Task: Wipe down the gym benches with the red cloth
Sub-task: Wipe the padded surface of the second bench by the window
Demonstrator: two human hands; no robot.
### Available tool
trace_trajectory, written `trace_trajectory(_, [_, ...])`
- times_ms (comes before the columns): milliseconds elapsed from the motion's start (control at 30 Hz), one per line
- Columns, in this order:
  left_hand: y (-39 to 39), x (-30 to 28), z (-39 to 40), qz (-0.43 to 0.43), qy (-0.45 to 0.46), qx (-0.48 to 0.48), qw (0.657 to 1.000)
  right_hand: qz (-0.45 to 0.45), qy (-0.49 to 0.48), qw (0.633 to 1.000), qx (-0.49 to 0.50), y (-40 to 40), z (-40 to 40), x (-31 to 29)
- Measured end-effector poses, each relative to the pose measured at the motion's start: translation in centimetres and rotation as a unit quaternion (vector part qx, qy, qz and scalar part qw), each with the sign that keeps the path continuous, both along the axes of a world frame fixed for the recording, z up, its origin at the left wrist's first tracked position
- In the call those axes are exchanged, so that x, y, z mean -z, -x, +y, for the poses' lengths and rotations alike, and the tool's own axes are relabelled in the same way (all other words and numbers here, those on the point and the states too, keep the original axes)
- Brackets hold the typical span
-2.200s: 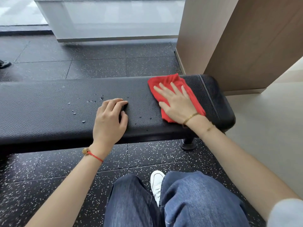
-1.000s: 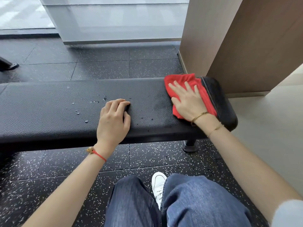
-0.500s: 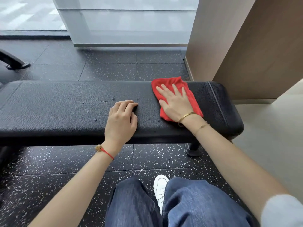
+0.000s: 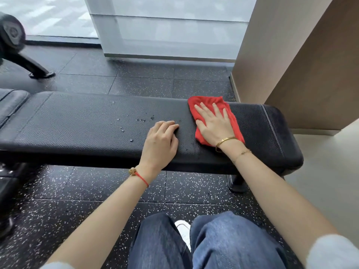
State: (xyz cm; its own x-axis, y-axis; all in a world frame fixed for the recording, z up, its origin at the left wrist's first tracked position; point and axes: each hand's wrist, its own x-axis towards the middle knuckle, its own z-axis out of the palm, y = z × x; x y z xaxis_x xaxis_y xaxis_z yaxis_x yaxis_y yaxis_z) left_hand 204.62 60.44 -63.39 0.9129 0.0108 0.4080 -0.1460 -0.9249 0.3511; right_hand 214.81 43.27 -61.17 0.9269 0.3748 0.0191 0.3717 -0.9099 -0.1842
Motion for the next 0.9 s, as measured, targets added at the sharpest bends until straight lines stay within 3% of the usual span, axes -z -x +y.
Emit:
trace_trajectory(267, [1.6, -1.4, 5.3, -0.09, -0.004, -0.007, 0.996, -0.005, -0.012, 0.989, -0.148, 4.0, 3.2, 0.6])
trace_trajectory(533, [2.8, -0.5, 15.4, -0.017, -0.079, -0.102, 0.991, 0.013, -0.01, 0.996, -0.087, -1.2, 8.1, 0.0])
trace_trajectory(700, [1.9, -0.1, 18.8, 0.005, -0.045, -0.131, 0.99, -0.009, 0.0, 0.984, -0.177, 0.3, 12.8, 0.3])
trace_trajectory(900, [2.1, -0.2, 18.7, 0.027, -0.02, -0.143, 0.989, 0.008, -0.005, 0.973, -0.233, 0.0, 10.8, -0.2])
